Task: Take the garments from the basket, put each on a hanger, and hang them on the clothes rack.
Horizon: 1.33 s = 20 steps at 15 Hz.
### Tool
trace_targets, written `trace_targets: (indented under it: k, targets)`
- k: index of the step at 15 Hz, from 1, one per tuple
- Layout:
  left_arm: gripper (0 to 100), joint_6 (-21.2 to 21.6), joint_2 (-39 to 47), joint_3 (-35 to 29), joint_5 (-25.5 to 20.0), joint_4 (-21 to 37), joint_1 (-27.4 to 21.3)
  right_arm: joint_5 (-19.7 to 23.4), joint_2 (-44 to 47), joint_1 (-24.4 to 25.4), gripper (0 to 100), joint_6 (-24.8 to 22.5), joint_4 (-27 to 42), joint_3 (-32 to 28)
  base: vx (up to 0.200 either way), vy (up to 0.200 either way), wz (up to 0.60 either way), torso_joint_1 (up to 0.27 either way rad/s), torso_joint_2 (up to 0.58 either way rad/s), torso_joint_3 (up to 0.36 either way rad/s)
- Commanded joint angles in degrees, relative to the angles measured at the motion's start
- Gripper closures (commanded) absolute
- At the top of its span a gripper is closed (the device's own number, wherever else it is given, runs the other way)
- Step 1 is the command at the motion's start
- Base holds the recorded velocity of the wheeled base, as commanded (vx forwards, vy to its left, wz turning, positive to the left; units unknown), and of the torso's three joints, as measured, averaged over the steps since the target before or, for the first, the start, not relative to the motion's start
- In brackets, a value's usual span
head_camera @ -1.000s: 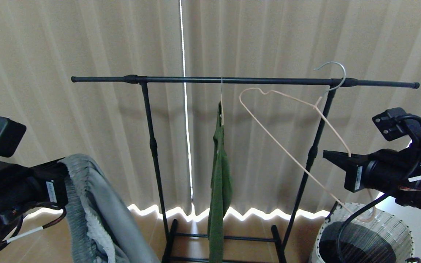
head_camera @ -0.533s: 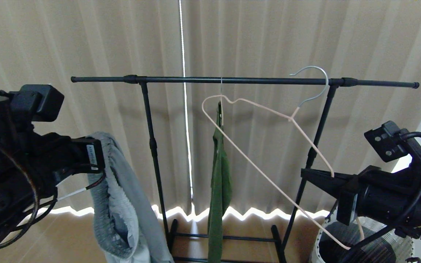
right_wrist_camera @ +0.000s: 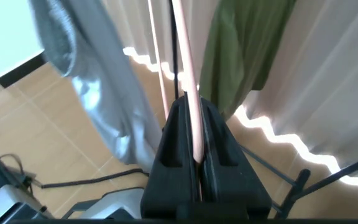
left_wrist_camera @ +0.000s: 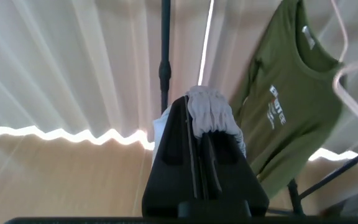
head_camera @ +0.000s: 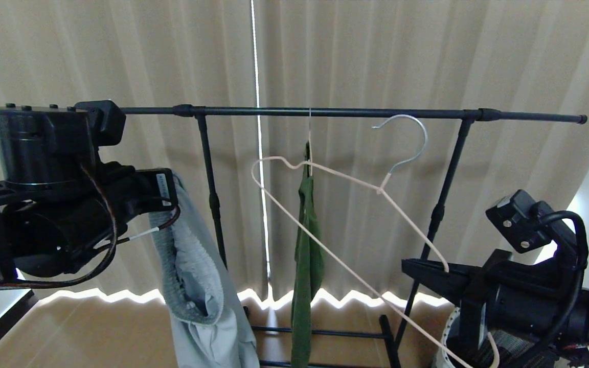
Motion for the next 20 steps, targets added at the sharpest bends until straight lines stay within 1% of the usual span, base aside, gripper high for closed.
trace_targets:
  k: [1, 2, 3, 4, 8, 9, 10, 11, 12, 17, 18, 20]
  targets:
    - [100, -0.2, 3.1, -2.1, 1.6, -0.1, 0.1, 0.1, 1.4, 1.9, 100, 0.1, 0.0, 0.2, 0.0, 0.0, 0.0, 0.0, 0.0, 0.0]
    - [100, -0.2, 3.3, -2.2, 1.8, -0.1, 0.1, 0.1, 1.5, 2.0, 100, 0.2, 0.0, 0.2, 0.0, 0.0, 0.0, 0.0, 0.0, 0.0]
    - [100, -2.4, 5.6, -5.0, 2.7, 0.0, 0.0, 0.2, 3.2, 2.6, 100, 0.3, -0.1, 0.0, 0.0, 0.0, 0.0, 0.0, 0.0, 0.0]
    - [100, -3.5, 6.8, -6.0, 2.7, 0.0, -0.2, 0.2, 4.1, 3.5, 100, 0.4, -0.6, -0.1, 0.0, 0.0, 0.0, 0.0, 0.0, 0.0]
    - [100, -3.8, 8.1, -6.5, 2.7, -0.1, -0.4, 0.5, 4.6, 8.4, 100, 1.0, -0.7, -0.4, 0.0, 0.0, 0.0, 0.0, 0.0, 0.0]
    - [100, -3.8, 8.2, -6.5, 3.1, 0.0, -0.4, 0.7, 5.0, 9.3, 100, 2.1, -0.8, -0.8, 0.0, 0.0, 0.0, 0.0, 0.0, 0.0]
    - [100, -3.7, 8.3, -6.9, 4.1, -0.1, -0.4, 0.7, 5.4, 9.4, 100, 2.6, -0.7, -1.1, 0.0, 0.0, 0.0, 0.0, 0.0, 0.0]
    - [100, -3.6, 8.7, -7.7, 7.2, 0.0, -0.6, 0.7, 6.7, 9.9, 100, 2.7, -0.8, -1.3, 0.0, 0.0, 0.0, 0.0, 0.0, 0.0]
    - [100, -3.4, 8.6, -7.8, 8.4, 0.0, -1.2, 0.7, 7.9, 10.0, 100, 2.8, -0.9, -2.1, 0.0, 0.0, 0.0, 0.0, 0.0, 0.0]
    - [100, -3.0, 8.2, -8.7, 9.3, 0.4, -3.7, 0.2, 16.0, 9.9, 100, 7.3, -0.9, -10.4, 0.0, 0.0, 0.0, 0.0, 0.0, 0.0]
    - [100, -2.9, 8.4, -10.4, 10.7, 1.7, -3.7, 0.1, 16.3, 9.9, 100, 8.5, -0.5, -11.4, 0.0, 0.0, 0.0, 0.0, 0.0, 0.0]
    - [100, -1.7, 8.6, -12.1, 11.3, 3.0, -1.8, 0.3, 14.4, 9.9, 100, 8.8, -0.8, -10.0, 0.0, 0.0, 0.0, 0.0, 0.0, 0.0]
